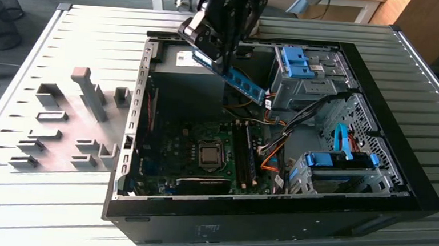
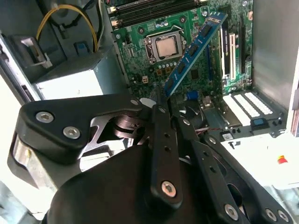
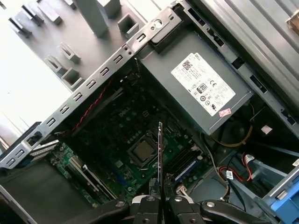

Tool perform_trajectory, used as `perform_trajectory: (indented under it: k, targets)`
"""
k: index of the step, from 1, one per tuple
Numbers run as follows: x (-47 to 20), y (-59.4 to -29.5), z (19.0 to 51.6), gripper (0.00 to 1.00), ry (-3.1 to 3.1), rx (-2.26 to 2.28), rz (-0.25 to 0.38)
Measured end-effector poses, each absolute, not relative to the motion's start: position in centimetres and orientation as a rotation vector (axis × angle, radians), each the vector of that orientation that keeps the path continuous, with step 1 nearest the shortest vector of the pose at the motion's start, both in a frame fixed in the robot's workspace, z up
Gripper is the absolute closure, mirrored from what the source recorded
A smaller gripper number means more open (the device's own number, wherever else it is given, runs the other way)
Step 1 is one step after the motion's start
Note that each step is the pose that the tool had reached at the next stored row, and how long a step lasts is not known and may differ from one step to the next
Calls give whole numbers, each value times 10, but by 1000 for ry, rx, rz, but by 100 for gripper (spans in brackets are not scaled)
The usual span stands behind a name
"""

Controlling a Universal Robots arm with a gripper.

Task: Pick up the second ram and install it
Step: 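Insert the second ram into the second slot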

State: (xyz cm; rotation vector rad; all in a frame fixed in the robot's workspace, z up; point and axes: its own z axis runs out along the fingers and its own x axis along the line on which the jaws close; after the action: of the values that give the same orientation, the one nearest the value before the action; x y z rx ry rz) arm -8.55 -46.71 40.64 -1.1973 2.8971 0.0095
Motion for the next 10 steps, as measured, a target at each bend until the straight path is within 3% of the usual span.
perform_trajectory:
  k: [10]
  targets:
    - [-86,-467,406,86,2946,-1073,7]
